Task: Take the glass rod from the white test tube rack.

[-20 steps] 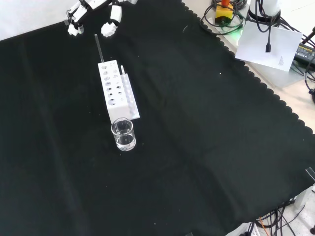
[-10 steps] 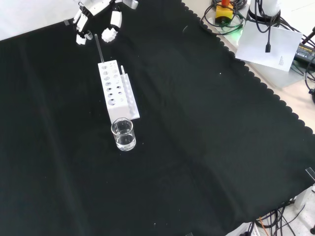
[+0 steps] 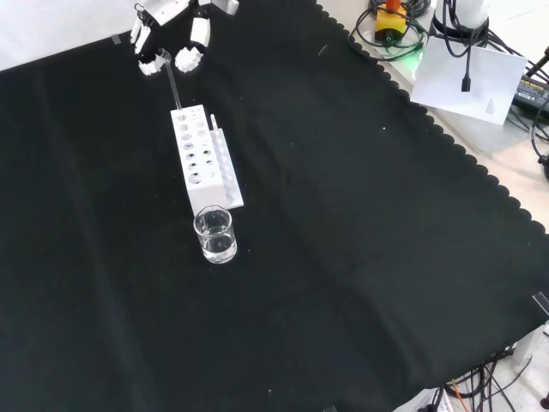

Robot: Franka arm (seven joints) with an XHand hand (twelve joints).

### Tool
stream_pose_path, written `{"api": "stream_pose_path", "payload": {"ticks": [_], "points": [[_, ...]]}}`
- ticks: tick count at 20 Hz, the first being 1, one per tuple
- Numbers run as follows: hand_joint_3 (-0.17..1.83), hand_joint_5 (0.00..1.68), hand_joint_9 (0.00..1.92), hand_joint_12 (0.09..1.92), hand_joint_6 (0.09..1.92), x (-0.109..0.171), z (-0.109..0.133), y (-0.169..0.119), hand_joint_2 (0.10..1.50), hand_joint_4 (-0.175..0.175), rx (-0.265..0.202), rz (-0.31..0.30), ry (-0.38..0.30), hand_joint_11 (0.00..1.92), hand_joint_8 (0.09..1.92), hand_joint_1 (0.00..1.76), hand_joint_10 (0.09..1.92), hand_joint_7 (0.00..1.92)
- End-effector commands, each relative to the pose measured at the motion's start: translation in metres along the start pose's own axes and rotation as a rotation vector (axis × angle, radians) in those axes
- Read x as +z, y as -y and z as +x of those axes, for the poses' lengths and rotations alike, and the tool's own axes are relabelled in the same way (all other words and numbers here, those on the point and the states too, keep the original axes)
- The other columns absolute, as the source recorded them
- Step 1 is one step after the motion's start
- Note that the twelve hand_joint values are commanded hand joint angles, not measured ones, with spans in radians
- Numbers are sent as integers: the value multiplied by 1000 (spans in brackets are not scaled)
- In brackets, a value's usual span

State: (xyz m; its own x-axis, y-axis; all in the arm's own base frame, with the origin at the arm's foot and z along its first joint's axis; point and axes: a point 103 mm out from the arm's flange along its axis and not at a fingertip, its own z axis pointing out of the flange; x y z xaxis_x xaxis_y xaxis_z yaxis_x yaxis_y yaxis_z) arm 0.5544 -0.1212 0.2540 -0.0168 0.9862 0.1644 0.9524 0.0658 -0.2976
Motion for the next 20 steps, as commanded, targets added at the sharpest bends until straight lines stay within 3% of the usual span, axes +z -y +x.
{"api": "stream_pose_path", "payload": {"ticks": [1, 5, 11, 19, 20], "points": [[626, 434, 1018, 1327, 916, 3, 4, -6, 877, -175, -3, 14, 11, 587, 1068, 726, 1037, 841], [629, 455, 1109, 1279, 940, 3, 4, -8, 869, -175, -4, 10, 30, 725, 1094, 795, 1078, 863], [732, 624, 1349, 1147, 991, 2, 9, -11, 792, -175, -15, -10, 72, 1164, 1262, 1030, 1183, 1006], [790, 662, 1417, 1112, 1012, 6, 17, -17, 767, -175, -17, 12, 100, 1282, 1304, 1085, 1185, 1060], [663, 728, 1442, 1093, 1092, 6, 17, -17, 837, -175, -13, -4, 120, 1405, 1293, 1140, 1187, 1005]]}}
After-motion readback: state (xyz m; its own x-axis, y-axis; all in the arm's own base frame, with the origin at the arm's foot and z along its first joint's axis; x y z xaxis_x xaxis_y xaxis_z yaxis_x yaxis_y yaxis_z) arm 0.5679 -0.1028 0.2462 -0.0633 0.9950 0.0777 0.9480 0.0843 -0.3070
